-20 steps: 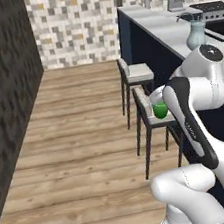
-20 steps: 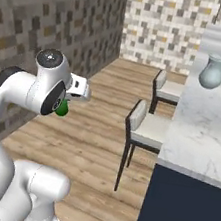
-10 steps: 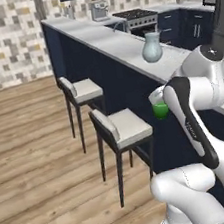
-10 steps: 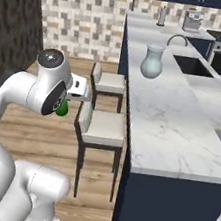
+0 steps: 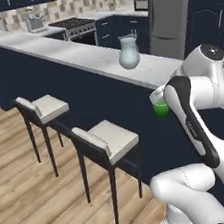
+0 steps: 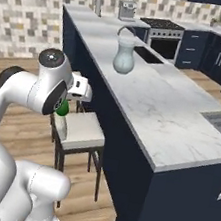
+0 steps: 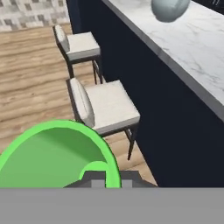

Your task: Place the pitcher and cup on the dining counter for serving.

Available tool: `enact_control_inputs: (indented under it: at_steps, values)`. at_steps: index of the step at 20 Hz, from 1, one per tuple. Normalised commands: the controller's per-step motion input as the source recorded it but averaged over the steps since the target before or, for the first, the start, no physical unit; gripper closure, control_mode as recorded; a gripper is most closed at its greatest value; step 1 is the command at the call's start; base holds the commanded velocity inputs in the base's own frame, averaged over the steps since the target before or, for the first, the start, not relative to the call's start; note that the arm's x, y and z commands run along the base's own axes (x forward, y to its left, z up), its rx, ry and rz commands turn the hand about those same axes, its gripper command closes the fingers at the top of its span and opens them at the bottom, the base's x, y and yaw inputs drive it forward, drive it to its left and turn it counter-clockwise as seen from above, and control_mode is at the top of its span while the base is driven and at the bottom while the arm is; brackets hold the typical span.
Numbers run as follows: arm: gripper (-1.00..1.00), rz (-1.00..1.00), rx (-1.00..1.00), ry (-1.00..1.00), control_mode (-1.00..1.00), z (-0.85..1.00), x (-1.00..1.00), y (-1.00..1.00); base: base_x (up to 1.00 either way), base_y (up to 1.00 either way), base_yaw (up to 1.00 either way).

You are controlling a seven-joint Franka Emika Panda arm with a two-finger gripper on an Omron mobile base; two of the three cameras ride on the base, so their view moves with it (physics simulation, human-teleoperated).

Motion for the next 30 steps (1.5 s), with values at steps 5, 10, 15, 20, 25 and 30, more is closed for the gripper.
enact_control_inputs:
  at_steps: [5,10,15,20,25,30]
  values:
    - [1.0,0.0,0.0,0.0,1.0,0.0,0.0,0.0,0.22,0.54,-0.51]
    - [1.0,0.0,0.0,0.0,1.0,0.0,0.0,0.0,0.34,0.5,-0.48]
    - [1.0,0.0,0.0,0.0,1.0,0.0,0.0,0.0,0.26,0.76,-0.42]
    - [1.0,0.0,0.0,0.0,1.0,0.0,0.0,0.0,0.13,0.72,-0.36]
    - [1.0,0.0,0.0,0.0,1.0,0.0,0.0,0.0,0.19,0.36,-0.34]
    - [1.0,0.0,0.0,0.0,1.0,0.0,0.0,0.0,0.24,0.23,-0.35]
